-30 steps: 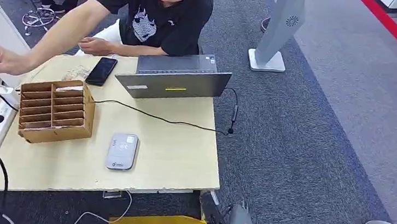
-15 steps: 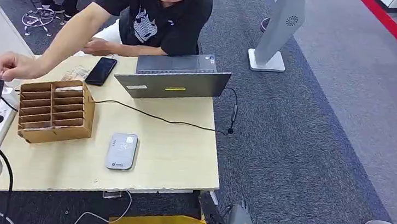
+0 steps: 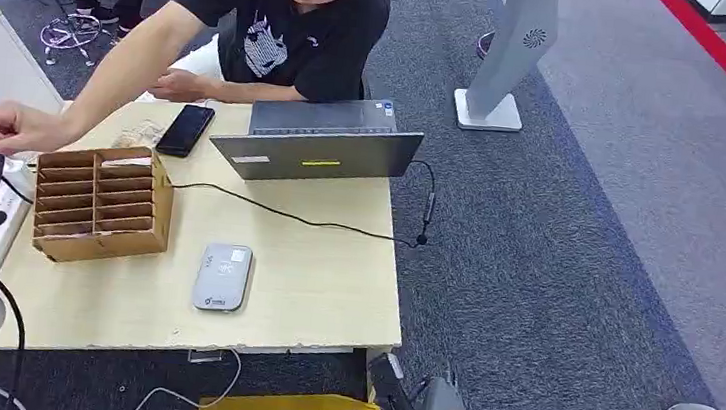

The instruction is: Pass the card to the sensor for recognition and then transmit it.

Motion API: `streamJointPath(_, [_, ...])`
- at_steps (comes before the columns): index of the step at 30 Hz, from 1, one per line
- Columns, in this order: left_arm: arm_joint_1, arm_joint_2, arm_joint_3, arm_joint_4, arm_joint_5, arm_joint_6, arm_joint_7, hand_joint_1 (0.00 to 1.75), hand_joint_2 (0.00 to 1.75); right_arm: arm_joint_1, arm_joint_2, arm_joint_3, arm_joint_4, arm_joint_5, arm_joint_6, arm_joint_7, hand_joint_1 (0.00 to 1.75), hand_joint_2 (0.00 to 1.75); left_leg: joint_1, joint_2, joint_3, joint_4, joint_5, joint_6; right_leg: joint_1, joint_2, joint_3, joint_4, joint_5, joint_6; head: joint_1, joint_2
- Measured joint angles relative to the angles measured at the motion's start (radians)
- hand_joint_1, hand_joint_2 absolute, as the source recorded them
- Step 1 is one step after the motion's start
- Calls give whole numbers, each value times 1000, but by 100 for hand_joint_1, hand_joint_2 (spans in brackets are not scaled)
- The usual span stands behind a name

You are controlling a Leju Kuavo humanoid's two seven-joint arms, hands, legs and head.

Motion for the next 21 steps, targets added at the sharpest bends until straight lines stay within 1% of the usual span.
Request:
streamJointPath(8, [13, 1, 2, 7, 24, 1, -10, 175, 175, -1, -6, 1, 9, 0, -12, 0, 0, 175, 0, 0, 0, 0, 0, 0, 0, 0, 0, 0, 0, 0, 0, 0])
streamJointPath(13, [21, -2, 2, 11, 55, -6, -31, 175, 175, -9, -7, 1, 17, 0, -19, -2, 0, 175, 0, 0, 0, 0, 0, 0, 0, 0, 0, 0, 0, 0, 0, 0])
streamJointPath(17, [36, -21, 1, 11, 53, -32, -48, 175, 175, -14, -7, 1, 17, 6, -18, 8, 0, 175, 0, 0, 0, 0, 0, 0, 0, 0, 0, 0, 0, 0, 0, 0])
streamJointPath(18, [41, -26, -4, 11, 35, -53, -49, 175, 175, -15, -7, 1, 16, 15, -16, 22, 0, 175, 0, 0, 0, 0, 0, 0, 0, 0, 0, 0, 0, 0, 0, 0])
streamJointPath(19, [49, -34, -19, 11, 11, -74, -53, 175, 175, -14, -7, 0, 14, 24, -15, 34, 0, 175, 0, 0, 0, 0, 0, 0, 0, 0, 0, 0, 0, 0, 0, 0])
streamJointPath(21, [69, -47, -51, 11, -19, -93, -62, 175, 175, -10, -7, 0, 11, 32, -14, 40, 0, 175, -1, 0, 0, 0, 0, 0, 0, 0, 0, 0, 0, 0, 0, 0])
